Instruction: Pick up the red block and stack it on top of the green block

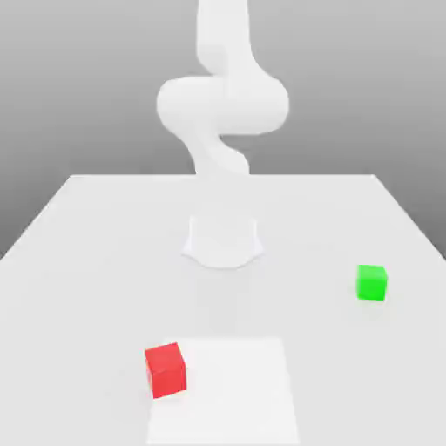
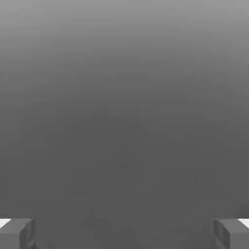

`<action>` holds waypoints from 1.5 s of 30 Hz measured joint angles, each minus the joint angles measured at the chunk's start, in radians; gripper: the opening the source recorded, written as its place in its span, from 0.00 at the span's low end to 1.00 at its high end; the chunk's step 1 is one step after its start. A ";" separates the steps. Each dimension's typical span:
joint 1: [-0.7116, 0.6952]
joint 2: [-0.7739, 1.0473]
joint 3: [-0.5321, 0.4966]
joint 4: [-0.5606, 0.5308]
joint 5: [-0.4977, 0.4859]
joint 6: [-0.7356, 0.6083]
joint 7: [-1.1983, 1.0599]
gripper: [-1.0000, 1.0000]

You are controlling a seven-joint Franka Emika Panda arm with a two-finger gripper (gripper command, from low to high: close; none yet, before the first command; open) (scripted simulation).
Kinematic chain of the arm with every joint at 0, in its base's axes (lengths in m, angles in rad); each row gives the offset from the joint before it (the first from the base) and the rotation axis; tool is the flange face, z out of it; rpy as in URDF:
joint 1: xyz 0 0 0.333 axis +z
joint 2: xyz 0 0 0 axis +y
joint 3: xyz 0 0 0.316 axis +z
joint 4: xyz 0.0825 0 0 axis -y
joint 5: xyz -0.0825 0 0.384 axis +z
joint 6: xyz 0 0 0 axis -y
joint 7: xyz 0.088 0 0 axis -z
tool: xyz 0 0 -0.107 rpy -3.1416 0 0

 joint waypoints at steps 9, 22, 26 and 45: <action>-0.014 0.334 -0.073 -0.159 -0.072 0.180 -0.176 0.50; -0.058 0.806 -0.128 -0.356 0.065 0.453 -0.562 0.50; -0.096 0.951 -0.078 -0.339 0.123 0.573 -0.610 0.50; 0.135 0.689 0.000 -0.410 0.091 0.389 -0.694 0.00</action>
